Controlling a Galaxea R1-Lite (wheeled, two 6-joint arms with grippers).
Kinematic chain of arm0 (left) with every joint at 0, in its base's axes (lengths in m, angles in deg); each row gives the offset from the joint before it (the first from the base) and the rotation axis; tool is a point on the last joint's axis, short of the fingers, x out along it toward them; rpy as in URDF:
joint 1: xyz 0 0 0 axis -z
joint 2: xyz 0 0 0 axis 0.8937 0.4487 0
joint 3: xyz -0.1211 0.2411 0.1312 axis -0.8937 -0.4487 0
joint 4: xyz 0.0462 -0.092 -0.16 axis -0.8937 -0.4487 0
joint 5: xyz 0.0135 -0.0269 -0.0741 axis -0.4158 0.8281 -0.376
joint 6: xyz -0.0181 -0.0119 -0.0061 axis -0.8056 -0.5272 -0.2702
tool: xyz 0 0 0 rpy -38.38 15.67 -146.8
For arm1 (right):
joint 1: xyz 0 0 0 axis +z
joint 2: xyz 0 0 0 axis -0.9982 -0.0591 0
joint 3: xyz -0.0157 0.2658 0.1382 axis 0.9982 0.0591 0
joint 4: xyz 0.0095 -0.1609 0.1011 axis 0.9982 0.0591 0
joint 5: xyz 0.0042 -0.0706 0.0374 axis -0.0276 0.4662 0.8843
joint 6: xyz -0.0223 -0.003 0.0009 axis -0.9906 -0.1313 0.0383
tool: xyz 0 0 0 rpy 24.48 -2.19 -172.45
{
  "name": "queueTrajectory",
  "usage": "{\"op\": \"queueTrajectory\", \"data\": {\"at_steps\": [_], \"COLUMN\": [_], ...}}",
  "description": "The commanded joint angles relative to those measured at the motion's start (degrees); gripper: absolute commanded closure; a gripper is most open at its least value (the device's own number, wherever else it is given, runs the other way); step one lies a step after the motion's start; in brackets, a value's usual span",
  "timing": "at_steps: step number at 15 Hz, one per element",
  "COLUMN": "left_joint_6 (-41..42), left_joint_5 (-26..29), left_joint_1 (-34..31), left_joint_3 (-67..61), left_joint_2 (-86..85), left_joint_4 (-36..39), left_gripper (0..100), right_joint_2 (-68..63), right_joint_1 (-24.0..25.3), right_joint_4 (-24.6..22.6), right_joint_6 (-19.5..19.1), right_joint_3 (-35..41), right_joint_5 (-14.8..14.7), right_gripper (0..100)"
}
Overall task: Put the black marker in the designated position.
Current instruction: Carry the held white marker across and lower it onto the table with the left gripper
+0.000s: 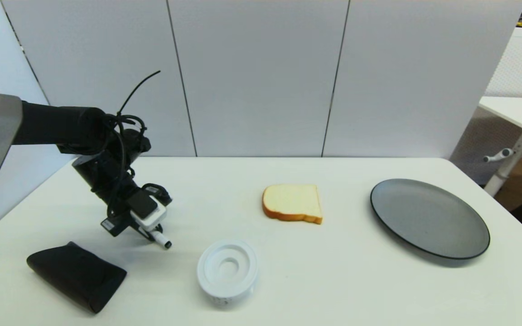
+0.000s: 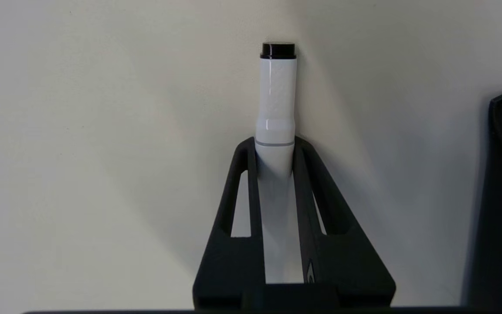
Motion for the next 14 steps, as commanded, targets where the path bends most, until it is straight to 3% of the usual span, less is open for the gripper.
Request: {"op": "queueTrajectory", "data": {"at_steps": [1, 5, 8, 11, 14], "left_joint_6": [-6.0, -18.3, -32.3, -48.2, -58.1], "left_joint_5": [0.6, 1.4, 1.4, 1.3, 1.3], "left_joint_1": [3.0, 7.9, 13.8, 19.5, 21.9], "left_joint_3": [0.2, 1.9, 5.0, 5.3, 5.5], "left_joint_2": [-7.5, -11.9, -13.2, -13.1, -12.3], "left_joint_4": [0.2, 2.9, 7.0, 18.1, 31.8], "left_gripper": [100, 100, 100, 100, 100], "right_joint_2": [-0.1, -0.1, -0.1, -0.1, -0.1], "right_joint_1": [0.0, 0.0, 0.0, 0.0, 0.0], "right_joint_4": [0.0, 0.0, 0.0, 0.0, 0.0], "right_joint_6": [0.0, 0.0, 0.0, 0.0, 0.0], "right_joint_3": [0.0, 0.0, 0.0, 0.0, 0.0], "right_joint_5": [0.0, 0.0, 0.0, 0.0, 0.0], "right_gripper": [0, 0, 0, 0, 0]}}
